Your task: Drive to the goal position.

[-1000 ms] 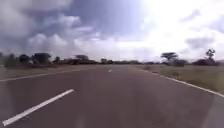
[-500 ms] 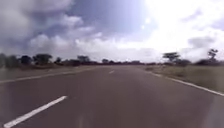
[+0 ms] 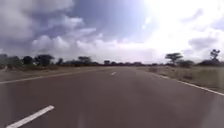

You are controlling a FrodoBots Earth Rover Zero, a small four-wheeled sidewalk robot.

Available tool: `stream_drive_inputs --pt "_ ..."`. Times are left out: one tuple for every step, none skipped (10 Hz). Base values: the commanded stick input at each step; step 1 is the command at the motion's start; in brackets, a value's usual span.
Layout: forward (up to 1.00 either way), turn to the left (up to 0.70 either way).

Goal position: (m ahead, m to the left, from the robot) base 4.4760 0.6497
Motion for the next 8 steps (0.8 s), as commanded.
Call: stream_drive_inputs --pt "1.00 -0.12" --pt "1.00 -0.17" --pt "1.00 -0.23" --pt "1.00 -0.28" --pt "1.00 -0.33" --pt "1.00 -0.38" --pt "1.00 -0.33" --pt "1.00 -0.23"
